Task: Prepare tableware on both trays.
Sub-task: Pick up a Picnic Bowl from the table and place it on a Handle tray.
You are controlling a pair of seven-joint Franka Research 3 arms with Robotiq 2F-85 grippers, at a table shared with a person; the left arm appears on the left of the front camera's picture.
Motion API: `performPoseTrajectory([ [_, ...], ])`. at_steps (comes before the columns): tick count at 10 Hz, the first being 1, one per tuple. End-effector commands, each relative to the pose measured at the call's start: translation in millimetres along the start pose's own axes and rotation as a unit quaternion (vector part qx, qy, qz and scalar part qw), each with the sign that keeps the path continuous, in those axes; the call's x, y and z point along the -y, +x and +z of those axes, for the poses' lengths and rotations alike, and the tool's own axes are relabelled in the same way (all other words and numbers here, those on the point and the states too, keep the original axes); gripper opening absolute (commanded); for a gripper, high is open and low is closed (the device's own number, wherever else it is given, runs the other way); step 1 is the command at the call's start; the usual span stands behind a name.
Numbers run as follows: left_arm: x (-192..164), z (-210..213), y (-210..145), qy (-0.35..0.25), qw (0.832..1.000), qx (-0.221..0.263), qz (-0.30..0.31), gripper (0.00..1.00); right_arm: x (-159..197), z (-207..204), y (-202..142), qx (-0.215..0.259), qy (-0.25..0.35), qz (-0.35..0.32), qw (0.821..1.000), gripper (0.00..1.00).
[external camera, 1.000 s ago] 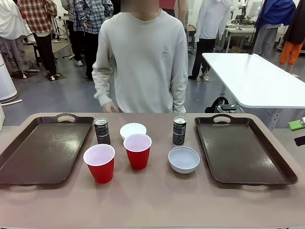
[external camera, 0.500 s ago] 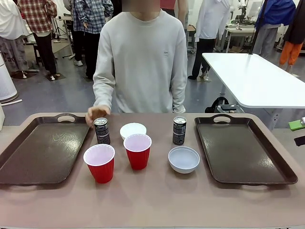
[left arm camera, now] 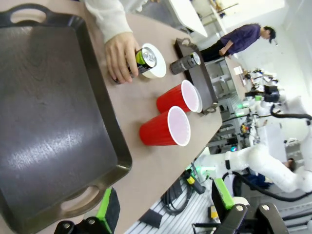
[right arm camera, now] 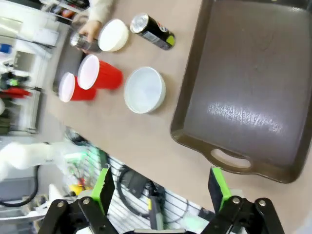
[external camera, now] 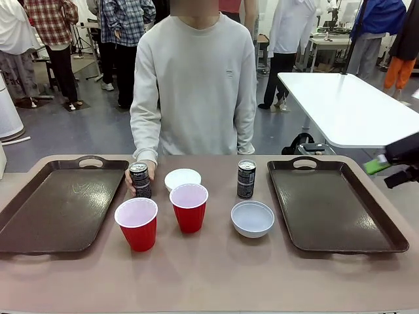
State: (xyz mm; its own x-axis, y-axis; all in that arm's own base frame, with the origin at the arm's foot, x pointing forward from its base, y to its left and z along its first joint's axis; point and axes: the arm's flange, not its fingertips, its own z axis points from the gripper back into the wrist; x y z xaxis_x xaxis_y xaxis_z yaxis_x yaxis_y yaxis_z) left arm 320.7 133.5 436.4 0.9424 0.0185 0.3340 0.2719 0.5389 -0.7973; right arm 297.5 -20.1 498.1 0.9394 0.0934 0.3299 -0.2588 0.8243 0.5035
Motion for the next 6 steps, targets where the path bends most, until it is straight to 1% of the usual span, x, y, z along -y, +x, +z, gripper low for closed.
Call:
performPoseTrajectory([
  [1, 0, 1, 0, -0.006, 1.000, 0.007, 0.000, 1.00, -52, -46, 2, -0.056, -0.107, 0.018, 0.993, 1.00],
  [3, 0, 1, 0, -0.006, 1.000, 0.007, 0.000, 1.00, -89, -102, 8, -0.100, -0.207, 0.029, 0.973, 1.00],
  [4, 0, 1, 0, -0.006, 1.000, 0.007, 0.000, 1.00, -109, -130, 15, -0.117, -0.239, 0.033, 0.964, 1.00],
  [5, 0, 1, 0, -0.006, 1.000, 0.007, 0.000, 1.00, -120, -151, 15, -0.126, -0.266, 0.037, 0.955, 1.00],
  [6, 0, 1, 0, -0.006, 1.000, 0.007, 0.000, 1.00, -125, -167, 18, -0.117, -0.285, 0.040, 0.951, 1.00],
])
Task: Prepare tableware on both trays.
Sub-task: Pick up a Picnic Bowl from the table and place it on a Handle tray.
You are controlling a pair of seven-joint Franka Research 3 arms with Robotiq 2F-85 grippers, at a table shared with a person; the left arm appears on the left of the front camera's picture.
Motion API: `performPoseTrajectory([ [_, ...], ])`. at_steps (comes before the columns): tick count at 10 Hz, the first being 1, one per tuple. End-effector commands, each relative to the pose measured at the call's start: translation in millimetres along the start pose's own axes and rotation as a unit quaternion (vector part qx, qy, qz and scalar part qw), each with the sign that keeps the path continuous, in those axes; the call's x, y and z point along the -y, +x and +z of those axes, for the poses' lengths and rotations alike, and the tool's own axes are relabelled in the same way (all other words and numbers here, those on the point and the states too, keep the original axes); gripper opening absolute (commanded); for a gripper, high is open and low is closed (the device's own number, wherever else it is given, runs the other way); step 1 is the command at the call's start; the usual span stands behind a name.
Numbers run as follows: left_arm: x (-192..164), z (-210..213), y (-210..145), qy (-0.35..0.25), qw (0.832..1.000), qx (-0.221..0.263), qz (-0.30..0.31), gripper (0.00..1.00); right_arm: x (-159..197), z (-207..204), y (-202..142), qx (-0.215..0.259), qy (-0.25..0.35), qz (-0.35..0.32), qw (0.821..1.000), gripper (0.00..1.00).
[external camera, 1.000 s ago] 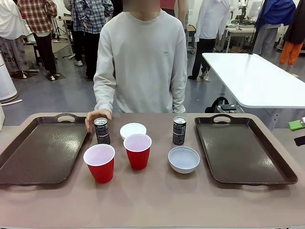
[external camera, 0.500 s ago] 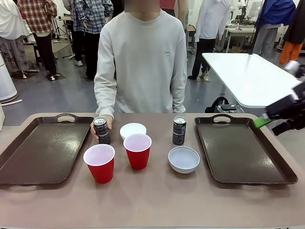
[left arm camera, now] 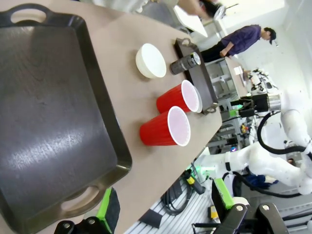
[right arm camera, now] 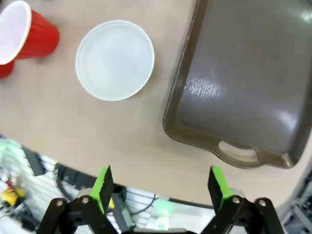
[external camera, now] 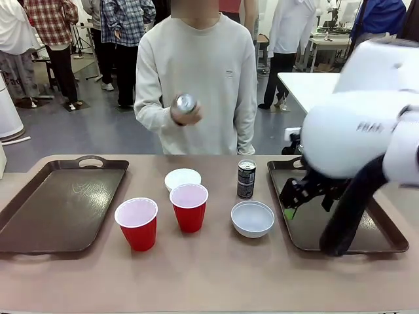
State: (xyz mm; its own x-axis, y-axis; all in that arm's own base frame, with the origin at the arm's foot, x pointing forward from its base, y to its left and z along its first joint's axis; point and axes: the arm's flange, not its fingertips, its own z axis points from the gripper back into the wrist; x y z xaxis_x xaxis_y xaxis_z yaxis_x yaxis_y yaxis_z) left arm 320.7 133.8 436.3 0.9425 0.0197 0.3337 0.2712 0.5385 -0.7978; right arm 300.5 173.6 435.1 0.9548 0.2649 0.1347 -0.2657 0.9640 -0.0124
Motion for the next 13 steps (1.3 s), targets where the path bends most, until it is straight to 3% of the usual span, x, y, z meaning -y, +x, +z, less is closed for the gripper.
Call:
performPoseTrajectory([
  [1, 0, 1, 0, -0.006, 1.000, 0.007, 0.000, 1.00, 1, -2, 28, 0.013, 0.004, -0.001, 1.000, 1.00],
  [2, 0, 1, 0, -0.006, 1.000, 0.007, 0.000, 1.00, 0, 0, 0, 0.000, 0.000, 0.000, 1.000, 1.00],
  [4, 0, 1, 0, -0.006, 1.000, 0.007, 0.000, 1.00, 0, 0, 0, 0.000, 0.000, 0.000, 1.000, 1.00],
  [5, 0, 1, 0, -0.006, 1.000, 0.007, 0.000, 1.00, -3, -5, 11, -0.001, -0.001, 0.008, 1.000, 1.00],
  [9, 0, 1, 0, -0.006, 1.000, 0.007, 0.000, 1.00, -54, -47, 60, 0.062, -0.017, -0.063, 0.996, 1.00],
  [13, 0, 1, 0, -0.006, 1.000, 0.007, 0.000, 1.00, -53, -92, 90, 0.078, -0.053, -0.105, 0.990, 1.00],
])
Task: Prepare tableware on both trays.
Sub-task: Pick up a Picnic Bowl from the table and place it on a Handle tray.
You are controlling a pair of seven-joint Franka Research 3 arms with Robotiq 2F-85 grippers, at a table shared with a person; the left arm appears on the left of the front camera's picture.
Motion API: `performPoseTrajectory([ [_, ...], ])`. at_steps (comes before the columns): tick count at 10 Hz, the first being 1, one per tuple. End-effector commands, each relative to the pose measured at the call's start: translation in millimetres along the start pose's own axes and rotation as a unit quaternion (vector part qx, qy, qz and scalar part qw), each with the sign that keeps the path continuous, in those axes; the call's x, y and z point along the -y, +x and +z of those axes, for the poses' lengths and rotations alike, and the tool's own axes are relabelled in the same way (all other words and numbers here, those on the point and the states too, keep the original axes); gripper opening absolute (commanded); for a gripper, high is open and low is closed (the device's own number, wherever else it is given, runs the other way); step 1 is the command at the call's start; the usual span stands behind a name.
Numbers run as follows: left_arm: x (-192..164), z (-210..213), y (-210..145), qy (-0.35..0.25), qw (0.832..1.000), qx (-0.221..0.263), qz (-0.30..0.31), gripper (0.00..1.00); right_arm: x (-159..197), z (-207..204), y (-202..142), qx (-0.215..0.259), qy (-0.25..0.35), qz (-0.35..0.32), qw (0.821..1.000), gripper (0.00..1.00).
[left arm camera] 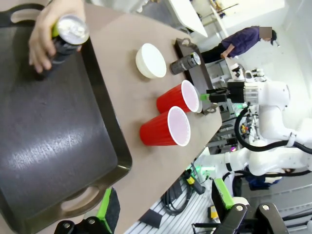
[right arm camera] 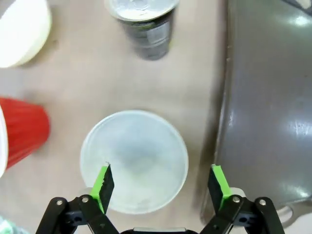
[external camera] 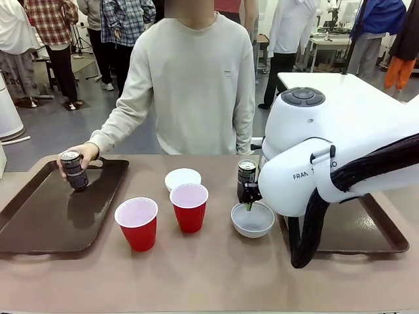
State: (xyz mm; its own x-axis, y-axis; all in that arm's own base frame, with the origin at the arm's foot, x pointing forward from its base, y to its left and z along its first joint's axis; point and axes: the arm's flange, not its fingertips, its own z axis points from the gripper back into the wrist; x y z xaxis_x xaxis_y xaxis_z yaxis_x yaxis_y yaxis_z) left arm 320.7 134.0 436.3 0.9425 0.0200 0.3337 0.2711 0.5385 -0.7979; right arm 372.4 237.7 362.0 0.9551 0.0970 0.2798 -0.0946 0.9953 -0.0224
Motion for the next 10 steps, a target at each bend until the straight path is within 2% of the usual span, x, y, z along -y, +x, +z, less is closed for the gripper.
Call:
performPoseTrajectory([
  [1, 0, 1, 0, -0.006, 1.000, 0.007, 0.000, 1.00, -9, -7, 12, 0.011, -0.045, -0.026, 0.999, 1.00],
  [3, 0, 1, 0, -0.006, 1.000, 0.007, 0.000, 1.00, -1, -6, 13, -0.008, -0.031, -0.027, 0.999, 1.00],
  [4, 0, 1, 0, -0.006, 1.000, 0.007, 0.000, 1.00, 2, -10, 14, -0.030, -0.022, -0.027, 0.999, 0.83],
  [5, 0, 1, 0, -0.006, 1.000, 0.007, 0.000, 1.00, 3, -13, 15, -0.049, -0.021, -0.030, 0.998, 0.81],
  [6, 0, 1, 0, -0.006, 1.000, 0.007, 0.000, 1.00, 4, -16, 14, -0.056, -0.025, -0.031, 0.998, 0.64],
  [7, 0, 1, 0, -0.006, 1.000, 0.007, 0.000, 1.00, 5, -19, 15, -0.070, -0.021, -0.031, 0.997, 0.63],
  [8, 0, 1, 0, -0.006, 1.000, 0.007, 0.000, 1.00, 6, -22, 15, -0.075, -0.022, -0.033, 0.996, 0.45],
  [9, 0, 1, 0, -0.006, 1.000, 0.007, 0.000, 1.00, 7, -23, 15, -0.079, -0.020, -0.034, 0.996, 0.44],
  [10, 0, 1, 0, -0.006, 1.000, 0.007, 0.000, 1.00, 8, -23, 16, -0.080, -0.020, -0.034, 0.996, 0.27],
])
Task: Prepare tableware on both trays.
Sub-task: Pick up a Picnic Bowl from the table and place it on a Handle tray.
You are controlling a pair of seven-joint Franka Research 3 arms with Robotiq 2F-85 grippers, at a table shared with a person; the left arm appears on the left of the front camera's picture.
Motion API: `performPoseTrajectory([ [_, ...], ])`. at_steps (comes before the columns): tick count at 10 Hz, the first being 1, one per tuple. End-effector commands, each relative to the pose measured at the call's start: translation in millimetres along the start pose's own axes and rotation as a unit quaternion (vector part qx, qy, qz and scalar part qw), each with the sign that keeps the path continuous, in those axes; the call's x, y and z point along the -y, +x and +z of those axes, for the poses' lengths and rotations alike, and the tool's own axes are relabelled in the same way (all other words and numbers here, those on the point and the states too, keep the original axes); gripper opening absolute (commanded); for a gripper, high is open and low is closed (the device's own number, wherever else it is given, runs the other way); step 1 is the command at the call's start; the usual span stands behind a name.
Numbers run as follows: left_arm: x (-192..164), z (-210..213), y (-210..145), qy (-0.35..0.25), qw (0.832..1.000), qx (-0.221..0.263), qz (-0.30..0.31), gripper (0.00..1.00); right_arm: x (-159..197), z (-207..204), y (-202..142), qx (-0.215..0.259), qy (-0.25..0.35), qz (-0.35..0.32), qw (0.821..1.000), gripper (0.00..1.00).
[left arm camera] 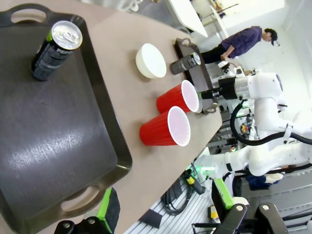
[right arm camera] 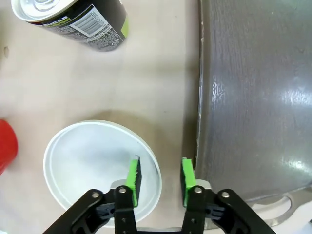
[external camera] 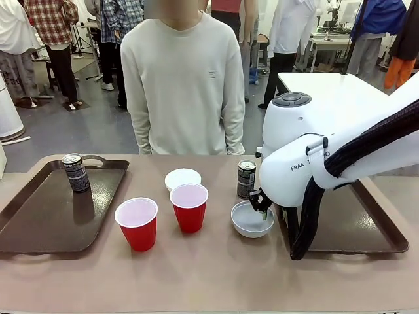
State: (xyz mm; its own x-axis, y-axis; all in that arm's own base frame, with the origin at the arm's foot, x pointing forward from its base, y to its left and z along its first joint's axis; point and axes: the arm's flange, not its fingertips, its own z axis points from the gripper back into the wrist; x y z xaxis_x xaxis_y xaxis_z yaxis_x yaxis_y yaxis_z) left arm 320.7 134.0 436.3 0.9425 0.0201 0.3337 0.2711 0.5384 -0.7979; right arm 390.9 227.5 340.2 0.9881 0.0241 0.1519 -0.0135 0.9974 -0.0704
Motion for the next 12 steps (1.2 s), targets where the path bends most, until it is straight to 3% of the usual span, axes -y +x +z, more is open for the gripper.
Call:
performPoseTrajectory([
  [1, 0, 1, 0, -0.006, 1.000, 0.007, 0.000, 1.00, -5, 3, 4, -0.013, 0.013, 0.001, 1.000, 0.26],
  [2, 0, 1, 0, -0.006, 1.000, 0.007, 0.000, 1.00, -5, 3, 4, -0.013, 0.011, 0.002, 1.000, 0.08],
  [4, 0, 1, 0, -0.006, 1.000, 0.007, 0.000, 1.00, -5, 3, 4, -0.018, 0.007, 0.000, 1.000, 0.00],
  [7, 0, 1, 0, -0.006, 1.000, 0.007, 0.000, 1.00, 1, 19, -3, -0.034, 0.002, 0.012, 0.999, 0.00],
  [10, 0, 1, 0, -0.006, 1.000, 0.007, 0.000, 1.00, 31, 113, -22, 0.002, 0.038, 0.029, 0.999, 0.00],
  [12, 0, 1, 0, -0.006, 1.000, 0.007, 0.000, 1.00, 43, 148, -24, -0.004, 0.065, 0.030, 0.997, 0.00],
])
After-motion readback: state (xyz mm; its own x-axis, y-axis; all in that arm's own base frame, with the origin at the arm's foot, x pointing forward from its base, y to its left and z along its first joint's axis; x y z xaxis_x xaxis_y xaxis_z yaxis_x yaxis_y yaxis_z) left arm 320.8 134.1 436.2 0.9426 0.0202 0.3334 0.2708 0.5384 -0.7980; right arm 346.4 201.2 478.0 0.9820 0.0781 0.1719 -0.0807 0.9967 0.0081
